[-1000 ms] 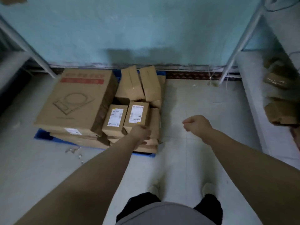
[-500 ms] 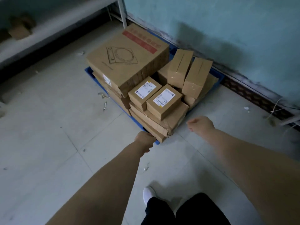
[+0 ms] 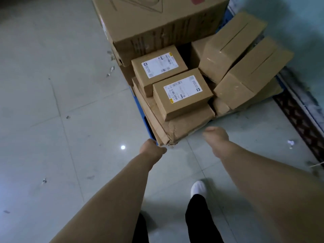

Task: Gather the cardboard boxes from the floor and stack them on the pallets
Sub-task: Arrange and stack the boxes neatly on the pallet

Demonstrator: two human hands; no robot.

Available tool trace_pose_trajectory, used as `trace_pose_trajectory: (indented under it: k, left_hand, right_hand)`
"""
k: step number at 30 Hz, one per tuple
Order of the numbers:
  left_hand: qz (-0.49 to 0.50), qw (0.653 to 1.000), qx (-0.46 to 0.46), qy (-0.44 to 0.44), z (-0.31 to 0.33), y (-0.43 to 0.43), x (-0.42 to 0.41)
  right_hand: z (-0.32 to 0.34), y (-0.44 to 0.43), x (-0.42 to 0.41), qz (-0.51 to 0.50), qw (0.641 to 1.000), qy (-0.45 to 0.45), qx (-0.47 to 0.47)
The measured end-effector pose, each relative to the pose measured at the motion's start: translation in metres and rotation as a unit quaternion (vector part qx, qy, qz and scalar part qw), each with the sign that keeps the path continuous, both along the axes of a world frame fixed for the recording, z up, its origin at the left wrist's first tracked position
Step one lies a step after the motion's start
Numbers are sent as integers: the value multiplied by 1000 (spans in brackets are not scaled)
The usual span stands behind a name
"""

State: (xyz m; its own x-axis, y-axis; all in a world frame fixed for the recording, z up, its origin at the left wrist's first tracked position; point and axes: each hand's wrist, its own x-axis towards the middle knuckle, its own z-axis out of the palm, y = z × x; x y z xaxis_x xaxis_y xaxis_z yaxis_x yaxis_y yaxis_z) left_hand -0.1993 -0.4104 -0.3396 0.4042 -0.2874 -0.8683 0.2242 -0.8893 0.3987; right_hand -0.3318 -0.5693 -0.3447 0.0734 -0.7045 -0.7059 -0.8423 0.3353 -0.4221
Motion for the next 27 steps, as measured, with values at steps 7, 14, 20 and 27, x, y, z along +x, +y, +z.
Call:
trace_pose_trajectory:
  k: [7,14,20,27]
  left_hand:
    - [69,997,0,18,-74,-21,-29]
    - [62,996,-41,-42,-122,-49,-3]
    - [23,999,-39,-25,-138,-50,-1]
    - [16,997,-69,-27,-142,-43,-1]
  right_hand:
    - [-69,-33,5,-88,996,-11,0]
    - [-120,-64,25,-145,984,-24,-99]
    - [-143,-68,41,-183,975,-47,-119]
    - [-152,-64,42,-208,966,-73,-136]
